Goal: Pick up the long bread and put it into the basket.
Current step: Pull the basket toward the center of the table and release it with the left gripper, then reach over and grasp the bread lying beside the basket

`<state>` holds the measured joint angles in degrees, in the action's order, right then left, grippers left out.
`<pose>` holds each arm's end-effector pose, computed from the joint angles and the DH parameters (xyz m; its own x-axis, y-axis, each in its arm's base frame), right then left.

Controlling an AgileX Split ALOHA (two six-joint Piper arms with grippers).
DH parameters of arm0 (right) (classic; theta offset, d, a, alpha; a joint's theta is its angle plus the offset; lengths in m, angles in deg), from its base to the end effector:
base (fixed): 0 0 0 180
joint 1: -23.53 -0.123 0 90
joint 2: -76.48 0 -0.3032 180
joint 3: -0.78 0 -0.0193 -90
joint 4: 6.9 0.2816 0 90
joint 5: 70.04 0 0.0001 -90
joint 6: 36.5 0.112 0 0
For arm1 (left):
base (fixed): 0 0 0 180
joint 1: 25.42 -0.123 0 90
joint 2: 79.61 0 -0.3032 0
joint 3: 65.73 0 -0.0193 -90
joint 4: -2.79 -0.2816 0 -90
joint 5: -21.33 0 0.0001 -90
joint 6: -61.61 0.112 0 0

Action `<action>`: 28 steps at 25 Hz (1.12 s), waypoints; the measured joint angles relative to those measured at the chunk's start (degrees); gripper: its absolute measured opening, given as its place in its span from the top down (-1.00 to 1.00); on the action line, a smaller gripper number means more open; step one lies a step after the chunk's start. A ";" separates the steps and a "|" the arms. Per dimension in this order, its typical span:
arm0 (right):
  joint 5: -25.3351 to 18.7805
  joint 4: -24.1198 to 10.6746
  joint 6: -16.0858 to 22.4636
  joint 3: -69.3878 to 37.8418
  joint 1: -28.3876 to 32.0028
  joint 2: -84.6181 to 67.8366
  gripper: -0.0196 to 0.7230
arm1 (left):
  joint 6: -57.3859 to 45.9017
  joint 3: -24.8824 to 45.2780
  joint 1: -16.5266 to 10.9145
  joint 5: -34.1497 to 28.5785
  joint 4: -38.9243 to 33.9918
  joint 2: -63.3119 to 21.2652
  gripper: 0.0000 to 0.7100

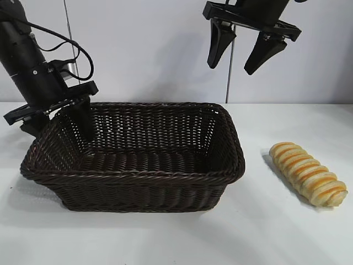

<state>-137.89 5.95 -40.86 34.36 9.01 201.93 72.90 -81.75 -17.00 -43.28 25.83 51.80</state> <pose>0.4751 0.1469 0.2776 -0.9080 -0.2254 -0.3531 -0.3073 0.9312 0.1960 0.4558 -0.1075 0.1424 -0.9861 0.1617 -0.0389 0.1650 0.9210 -0.3528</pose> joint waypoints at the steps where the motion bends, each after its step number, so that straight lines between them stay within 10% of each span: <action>1: 0.00 0.00 0.00 0.00 0.00 0.00 -0.53 | 0.00 0.00 0.00 -0.20 -0.37 -0.85 -0.52; 28: -0.07 0.00 0.00 0.00 0.00 0.00 -0.53 | 0.00 0.00 0.00 -4.44 1.51 -14.50 -0.53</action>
<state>-137.96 5.95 -40.86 34.36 9.01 201.93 72.90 -81.75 -17.00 -47.72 27.34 37.30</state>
